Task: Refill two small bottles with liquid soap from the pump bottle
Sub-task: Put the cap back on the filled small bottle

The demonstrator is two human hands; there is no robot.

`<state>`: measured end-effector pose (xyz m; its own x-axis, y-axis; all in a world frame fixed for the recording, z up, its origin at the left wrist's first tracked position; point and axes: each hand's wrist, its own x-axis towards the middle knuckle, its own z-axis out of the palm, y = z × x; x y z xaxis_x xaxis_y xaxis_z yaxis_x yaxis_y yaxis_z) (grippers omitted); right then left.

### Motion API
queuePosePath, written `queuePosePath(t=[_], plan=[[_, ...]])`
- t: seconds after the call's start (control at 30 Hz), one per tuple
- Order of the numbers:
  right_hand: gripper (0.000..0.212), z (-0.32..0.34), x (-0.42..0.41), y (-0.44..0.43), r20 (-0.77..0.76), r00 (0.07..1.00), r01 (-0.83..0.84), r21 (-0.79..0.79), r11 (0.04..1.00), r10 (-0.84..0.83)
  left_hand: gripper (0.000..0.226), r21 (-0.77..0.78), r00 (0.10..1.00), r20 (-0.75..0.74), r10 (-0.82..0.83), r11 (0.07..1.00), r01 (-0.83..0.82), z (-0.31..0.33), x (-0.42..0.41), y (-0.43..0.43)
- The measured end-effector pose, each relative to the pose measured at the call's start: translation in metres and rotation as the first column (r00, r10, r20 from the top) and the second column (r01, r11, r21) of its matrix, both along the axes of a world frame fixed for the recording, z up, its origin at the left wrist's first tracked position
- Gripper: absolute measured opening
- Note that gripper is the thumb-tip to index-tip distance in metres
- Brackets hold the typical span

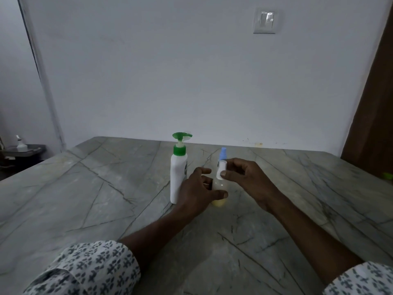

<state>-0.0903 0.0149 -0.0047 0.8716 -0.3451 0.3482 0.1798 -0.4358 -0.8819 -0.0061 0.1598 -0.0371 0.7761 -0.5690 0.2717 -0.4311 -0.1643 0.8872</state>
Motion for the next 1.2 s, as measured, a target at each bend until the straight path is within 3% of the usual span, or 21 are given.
queuePosePath(t=[0.07, 0.13, 0.23, 0.4, 0.6, 0.77, 0.87, 1.0, 1.2], plan=[[0.016, 0.0, -0.001, -0.001, 0.005, 1.0, -0.018, -0.036, 0.999, 0.019, 0.07, 0.002, 1.0, 0.007, 0.003, 1.0, -0.003, -0.001, 0.001, 0.0], [0.011, -0.003, 0.002, 0.003, 0.037, 0.997, 0.068, -0.097, 0.993, -0.064, 0.065, 0.004, 1.0, 0.024, 0.009, 1.0, -0.009, -0.002, 0.001, -0.001], [0.028, -0.009, 0.008, 0.006, 0.065, 0.973, 0.227, -0.133, 0.965, -0.22, 0.064, 0.002, 0.999, 0.024, 0.026, 1.0, -0.026, -0.003, 0.002, -0.002], [0.03, -0.005, 0.002, 0.0, -0.006, 1.0, 0.018, -0.063, 0.998, -0.018, 0.066, 0.0, 1.0, 0.017, 0.011, 1.0, -0.011, -0.003, 0.003, -0.001], [0.018, -0.012, 0.008, 0.007, 0.069, 0.988, 0.15, -0.192, 0.97, -0.14, 0.045, 0.012, 0.998, 0.063, 0.026, 1.0, -0.027, -0.003, 0.002, -0.001], [0.018, -0.012, 0.004, 0.01, 0.041, 0.991, 0.132, -0.144, 0.981, -0.127, 0.041, 0.023, 0.995, 0.088, 0.036, 0.999, -0.039, -0.001, -0.002, 0.0], [0.018, -0.012, 0.001, 0.006, 0.012, 0.992, 0.127, -0.126, 0.984, -0.126, 0.052, 0.031, 0.996, 0.092, 0.009, 0.999, -0.012, 0.0, -0.006, 0.001], [0.021, 0.006, 0.0, -0.024, 0.076, 0.971, 0.225, 0.056, 0.973, -0.229, 0.082, -0.017, 0.994, 0.111, -0.01, 1.0, 0.011, 0.007, -0.012, 0.003], [0.026, 0.024, 0.001, -0.093, 0.109, 0.867, 0.483, 0.062, 0.874, -0.487, 0.037, 0.008, 0.971, 0.23, 0.068, 0.997, -0.071, 0.005, -0.004, 0.01]])
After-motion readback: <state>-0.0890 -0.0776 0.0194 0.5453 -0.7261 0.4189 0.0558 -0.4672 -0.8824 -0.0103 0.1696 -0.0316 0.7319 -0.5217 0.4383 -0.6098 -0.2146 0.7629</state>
